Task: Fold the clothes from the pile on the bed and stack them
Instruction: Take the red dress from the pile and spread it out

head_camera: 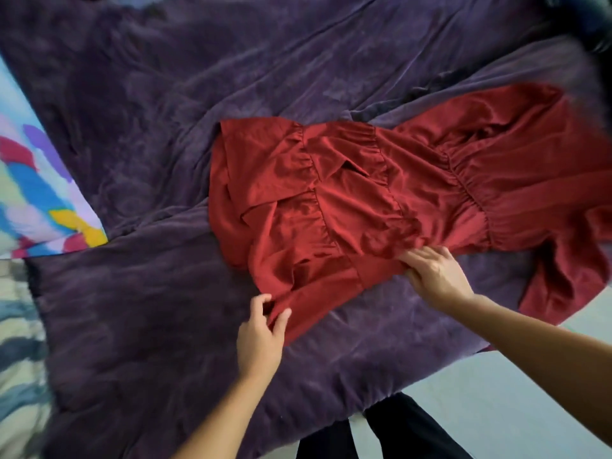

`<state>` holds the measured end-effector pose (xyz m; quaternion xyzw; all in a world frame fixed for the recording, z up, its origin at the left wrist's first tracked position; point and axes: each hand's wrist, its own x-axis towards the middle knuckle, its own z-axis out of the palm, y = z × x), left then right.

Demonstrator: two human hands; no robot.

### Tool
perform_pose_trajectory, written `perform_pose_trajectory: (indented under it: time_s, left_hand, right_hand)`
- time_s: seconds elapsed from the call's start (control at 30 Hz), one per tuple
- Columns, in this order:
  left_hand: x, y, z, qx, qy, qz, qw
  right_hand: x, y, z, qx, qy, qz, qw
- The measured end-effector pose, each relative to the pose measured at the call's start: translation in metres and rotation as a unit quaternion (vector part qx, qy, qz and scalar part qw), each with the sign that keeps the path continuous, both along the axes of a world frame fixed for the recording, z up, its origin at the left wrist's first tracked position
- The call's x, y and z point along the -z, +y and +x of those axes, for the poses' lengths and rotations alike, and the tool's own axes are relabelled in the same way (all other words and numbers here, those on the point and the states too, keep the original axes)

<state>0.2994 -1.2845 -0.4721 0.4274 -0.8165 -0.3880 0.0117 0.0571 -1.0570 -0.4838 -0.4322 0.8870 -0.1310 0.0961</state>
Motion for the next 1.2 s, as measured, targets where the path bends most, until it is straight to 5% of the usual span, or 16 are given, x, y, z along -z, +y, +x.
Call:
perform_pose_trajectory:
  time_s: [0.23, 0.37, 0.47, 0.57, 0.8, 0.93, 1.2]
  left_hand:
    - [-0.02, 0.083, 0.084, 0.268, -0.177, -0.073, 0.944]
    - [-0.031, 0.126, 0.099, 0.375, -0.399, -0.057, 0.835]
    - [-0.037, 0.131, 0.101, 0.371, -0.45, -0.074, 0.809]
    - [-0.043, 0.111, 0.09, 0.335, -0.444, -0.088, 0.826]
    - [-0.039, 0.005, -0.011, 0.074, -0.308, -0.127, 0.94]
    - [-0.02, -0.048, -0.061, 0.078, -0.332, -0.15, 0.928]
    - [0.022, -0.147, -0.146, 0.12, -0.22, -0.184, 0.95]
  right_hand:
    - [0.02, 0.104, 0.065, -0.151, -0.059, 0.129, 0.978]
    - [0.018, 0.127, 0.075, -0.17, -0.073, 0.163, 0.969]
    - [0.011, 0.13, 0.075, -0.192, -0.111, 0.23, 0.948]
    - [0.003, 0.118, 0.064, -0.166, -0.139, 0.246, 0.945]
    - [-0.012, 0.025, -0.019, 0.02, -0.117, 0.162, 0.98]
    - [-0.018, -0.022, -0.058, 0.072, -0.094, 0.124, 0.985]
    - [0.005, -0.149, -0.141, 0.102, -0.067, 0.114, 0.986]
